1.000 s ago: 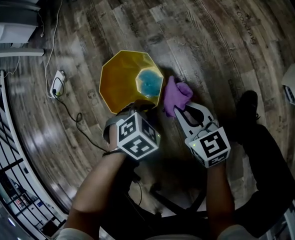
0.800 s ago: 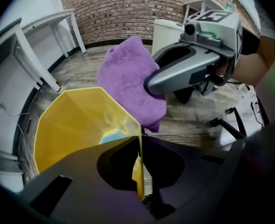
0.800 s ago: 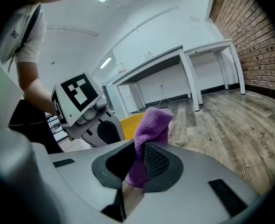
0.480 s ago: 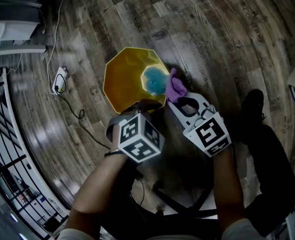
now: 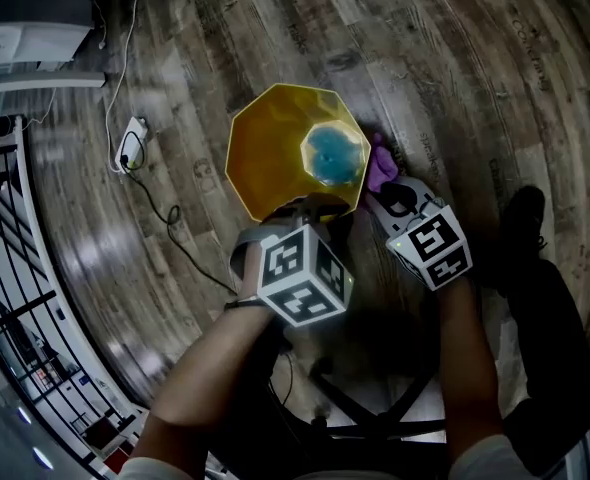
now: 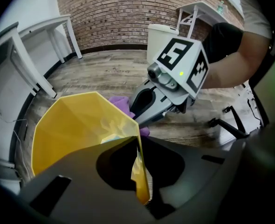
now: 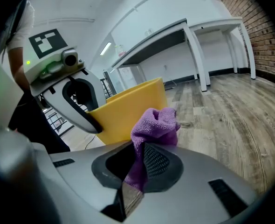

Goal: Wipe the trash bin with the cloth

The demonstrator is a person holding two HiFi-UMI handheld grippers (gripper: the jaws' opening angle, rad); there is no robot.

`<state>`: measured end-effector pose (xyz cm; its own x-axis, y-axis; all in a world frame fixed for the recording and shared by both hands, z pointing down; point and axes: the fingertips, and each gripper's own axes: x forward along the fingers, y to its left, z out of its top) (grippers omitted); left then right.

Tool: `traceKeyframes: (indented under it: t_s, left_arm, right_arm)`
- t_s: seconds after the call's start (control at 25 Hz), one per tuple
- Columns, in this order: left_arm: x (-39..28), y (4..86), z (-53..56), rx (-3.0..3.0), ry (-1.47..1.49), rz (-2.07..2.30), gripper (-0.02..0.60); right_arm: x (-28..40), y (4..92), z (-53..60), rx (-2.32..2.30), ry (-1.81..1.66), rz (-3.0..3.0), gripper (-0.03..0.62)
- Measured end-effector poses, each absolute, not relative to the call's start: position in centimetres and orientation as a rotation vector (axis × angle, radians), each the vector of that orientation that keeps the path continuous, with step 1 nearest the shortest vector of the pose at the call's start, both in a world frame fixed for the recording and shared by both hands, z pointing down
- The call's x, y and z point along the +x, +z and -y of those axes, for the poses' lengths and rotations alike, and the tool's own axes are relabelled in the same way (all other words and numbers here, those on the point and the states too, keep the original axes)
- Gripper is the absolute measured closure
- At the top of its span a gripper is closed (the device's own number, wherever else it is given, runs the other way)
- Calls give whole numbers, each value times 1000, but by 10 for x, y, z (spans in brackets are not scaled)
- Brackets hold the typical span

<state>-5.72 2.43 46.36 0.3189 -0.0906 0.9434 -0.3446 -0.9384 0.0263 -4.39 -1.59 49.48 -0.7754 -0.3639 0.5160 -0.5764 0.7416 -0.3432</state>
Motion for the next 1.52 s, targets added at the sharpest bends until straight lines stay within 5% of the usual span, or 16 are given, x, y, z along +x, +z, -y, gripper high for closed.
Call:
traceKeyframes:
  t_s: [1.52]
  left_arm:
    - [-54,466,-25,2346,1543,429,566]
  right_arm:
    - [-57,668,28,687,907,2105,542]
